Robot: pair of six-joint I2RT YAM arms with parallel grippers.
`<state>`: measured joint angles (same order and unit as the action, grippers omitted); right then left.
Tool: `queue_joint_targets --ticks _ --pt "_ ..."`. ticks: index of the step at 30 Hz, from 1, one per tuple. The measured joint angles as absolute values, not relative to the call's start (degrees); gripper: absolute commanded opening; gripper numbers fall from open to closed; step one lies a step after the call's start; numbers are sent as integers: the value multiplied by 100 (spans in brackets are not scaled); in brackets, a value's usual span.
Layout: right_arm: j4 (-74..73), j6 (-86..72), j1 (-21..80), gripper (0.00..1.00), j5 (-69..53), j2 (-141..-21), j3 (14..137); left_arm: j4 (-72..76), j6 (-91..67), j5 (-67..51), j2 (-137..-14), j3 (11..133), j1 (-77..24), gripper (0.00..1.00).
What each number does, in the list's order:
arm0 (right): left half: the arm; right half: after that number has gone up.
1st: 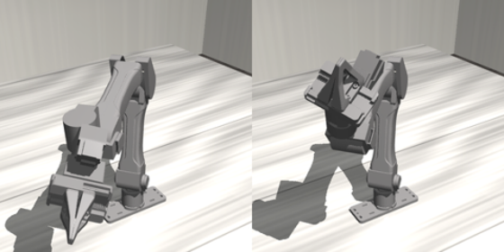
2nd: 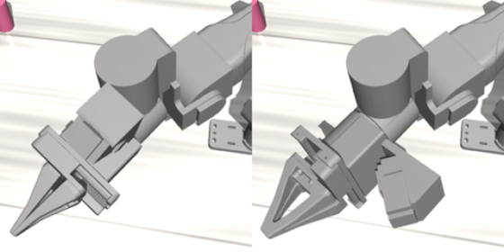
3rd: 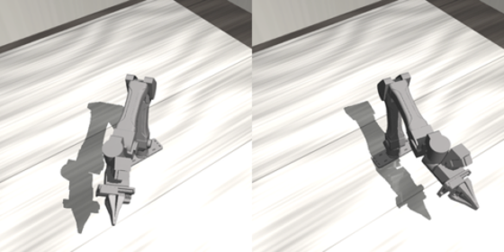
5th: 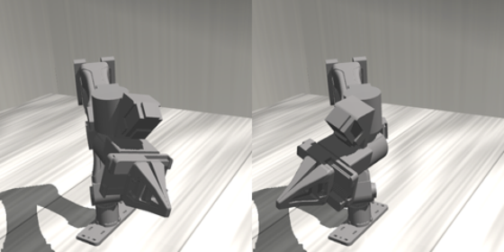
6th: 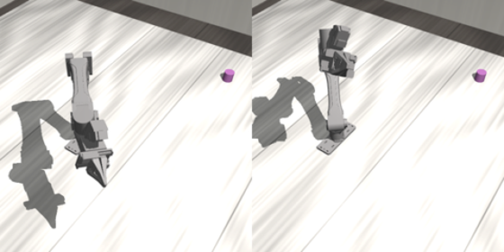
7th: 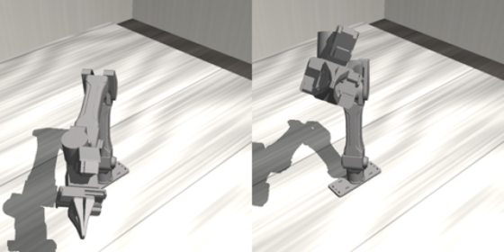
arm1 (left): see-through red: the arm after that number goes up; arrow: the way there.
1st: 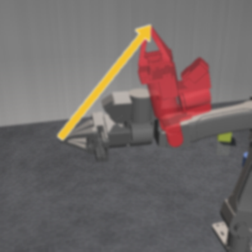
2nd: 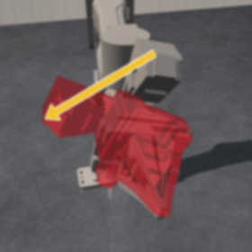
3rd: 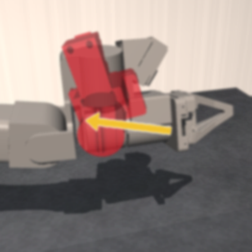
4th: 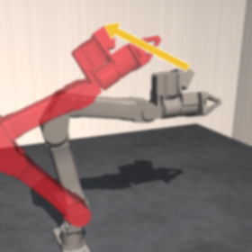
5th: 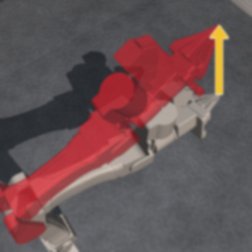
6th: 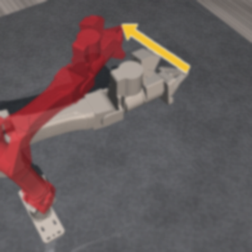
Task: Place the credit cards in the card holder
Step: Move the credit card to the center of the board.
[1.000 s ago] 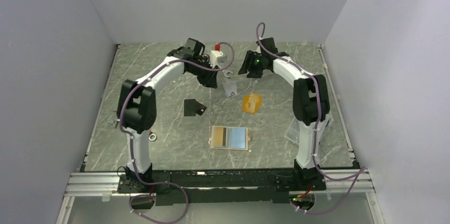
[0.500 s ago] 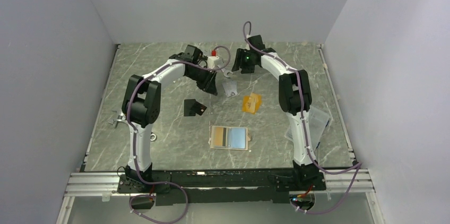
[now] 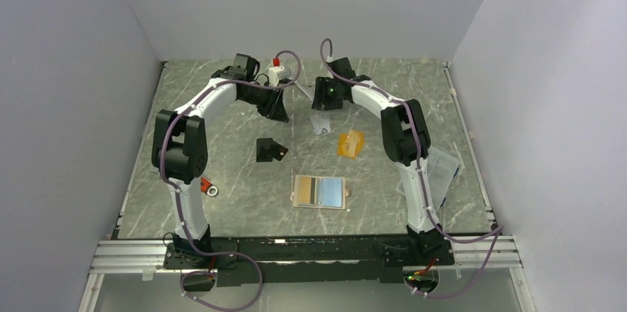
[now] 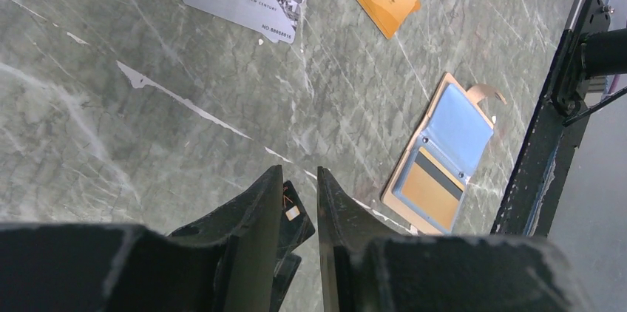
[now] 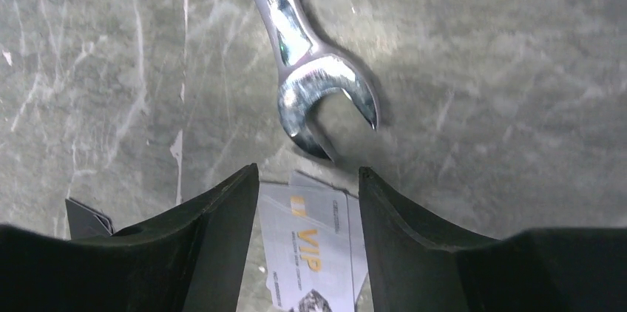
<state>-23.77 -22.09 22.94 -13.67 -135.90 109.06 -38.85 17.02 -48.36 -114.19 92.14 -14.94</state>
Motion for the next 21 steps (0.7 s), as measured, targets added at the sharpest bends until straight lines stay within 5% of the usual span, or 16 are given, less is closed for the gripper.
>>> queue_joint_targets --ticks 21 --pt "-1441 -2733 3105 43 -1114 -11874 8034 -4014 2303 -4495 -11338 8844 -1577 27"
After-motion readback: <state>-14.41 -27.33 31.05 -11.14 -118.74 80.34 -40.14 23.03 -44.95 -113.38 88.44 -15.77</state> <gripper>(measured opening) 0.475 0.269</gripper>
